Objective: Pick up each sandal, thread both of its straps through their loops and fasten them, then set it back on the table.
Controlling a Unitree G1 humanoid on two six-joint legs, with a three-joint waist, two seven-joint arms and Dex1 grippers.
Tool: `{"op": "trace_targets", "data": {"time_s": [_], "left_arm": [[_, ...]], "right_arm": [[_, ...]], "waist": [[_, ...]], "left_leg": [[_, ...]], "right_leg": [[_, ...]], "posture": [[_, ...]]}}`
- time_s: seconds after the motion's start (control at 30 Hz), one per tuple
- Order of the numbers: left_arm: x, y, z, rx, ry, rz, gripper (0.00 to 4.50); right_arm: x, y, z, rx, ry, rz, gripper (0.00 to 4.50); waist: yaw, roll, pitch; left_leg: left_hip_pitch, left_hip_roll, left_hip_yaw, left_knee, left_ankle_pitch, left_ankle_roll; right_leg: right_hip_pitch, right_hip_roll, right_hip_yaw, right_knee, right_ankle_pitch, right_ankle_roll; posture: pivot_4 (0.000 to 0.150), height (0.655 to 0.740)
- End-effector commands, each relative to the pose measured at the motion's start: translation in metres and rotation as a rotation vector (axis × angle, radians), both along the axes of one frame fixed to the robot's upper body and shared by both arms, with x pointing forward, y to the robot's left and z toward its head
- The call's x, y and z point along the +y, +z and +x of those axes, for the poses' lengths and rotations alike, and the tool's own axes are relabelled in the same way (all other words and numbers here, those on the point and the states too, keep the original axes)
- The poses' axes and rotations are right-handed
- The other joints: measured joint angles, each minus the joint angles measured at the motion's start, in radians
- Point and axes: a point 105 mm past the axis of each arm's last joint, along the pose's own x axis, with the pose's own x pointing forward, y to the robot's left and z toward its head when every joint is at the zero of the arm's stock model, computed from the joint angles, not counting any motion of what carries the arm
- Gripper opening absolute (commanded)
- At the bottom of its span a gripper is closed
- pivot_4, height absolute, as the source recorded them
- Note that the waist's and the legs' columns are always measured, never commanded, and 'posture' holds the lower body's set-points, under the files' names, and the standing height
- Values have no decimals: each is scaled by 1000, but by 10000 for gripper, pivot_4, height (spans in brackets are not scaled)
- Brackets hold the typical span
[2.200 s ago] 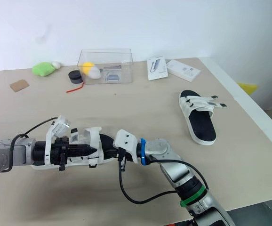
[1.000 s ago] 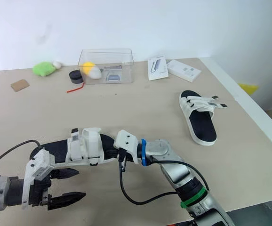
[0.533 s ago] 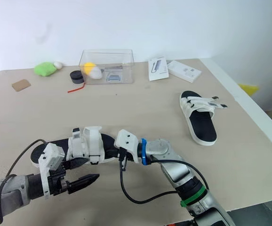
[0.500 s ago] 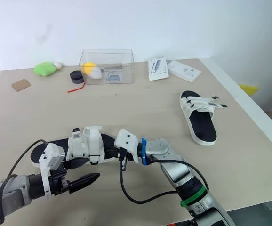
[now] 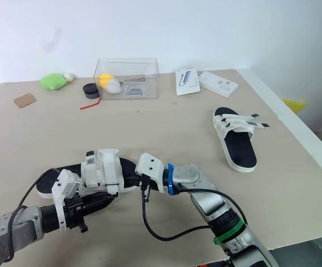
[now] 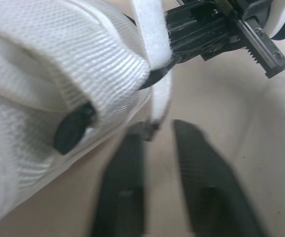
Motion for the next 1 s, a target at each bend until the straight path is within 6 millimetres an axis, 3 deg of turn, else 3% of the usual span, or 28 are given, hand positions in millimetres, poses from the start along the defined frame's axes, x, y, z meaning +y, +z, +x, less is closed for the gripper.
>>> {"op": "trace_targets", "data": {"time_s": [0.03,0.23,0.37,0.47,0.8,0.93,0.97,1.0], "left_arm": [[1,4,3,-34,3,-1,425],[-1,-1,-5,7,-33,-15,425],[3,-20,-38,151,-133,20,425],[6,-25,-52,196,-173,44,425],[8,-21,-54,151,-165,40,425],[21,-5,-50,42,-138,51,12141],[26,1,-48,-17,-127,71,19252],[32,5,-46,-79,-116,109,20733]], "right_arm": [[-6,-17,0,43,-23,-63,0],[-7,-17,0,43,-25,-62,0],[-7,-17,0,44,-27,-62,0],[-7,-18,0,46,-24,-62,0],[-2,-19,-3,53,-6,-59,0],[-2,-20,-5,63,-2,-58,0],[-2,-20,-5,64,0,-58,0],[-1,-20,-5,63,4,-59,0]], "waist": [[0,0,0],[0,0,0],[-4,0,0],[0,1,-1],[0,2,-1],[0,1,-1],[0,1,-1],[0,2,-1]], "left_leg": [[0,0,0,0,0,0],[0,0,0,0,0,0],[0,0,1,0,0,0],[0,0,0,-2,0,0],[0,0,1,-2,0,0],[0,1,0,-2,0,0],[0,2,0,-2,0,0],[0,2,0,-2,0,0]], "right_leg": [[0,0,0,0,0,0],[0,0,0,0,0,0],[-1,0,0,0,0,0],[-1,-1,0,0,-2,-1],[-1,0,0,0,-4,-5],[-1,0,0,0,-4,-5],[-2,1,0,0,-5,-6],[-1,1,0,0,-5,-6]], "posture": [[1500,7400],[1500,7400],[1500,7400],[1500,7400],[1500,7400],[1500,7400],[1500,7400],[1500,7400]]}}
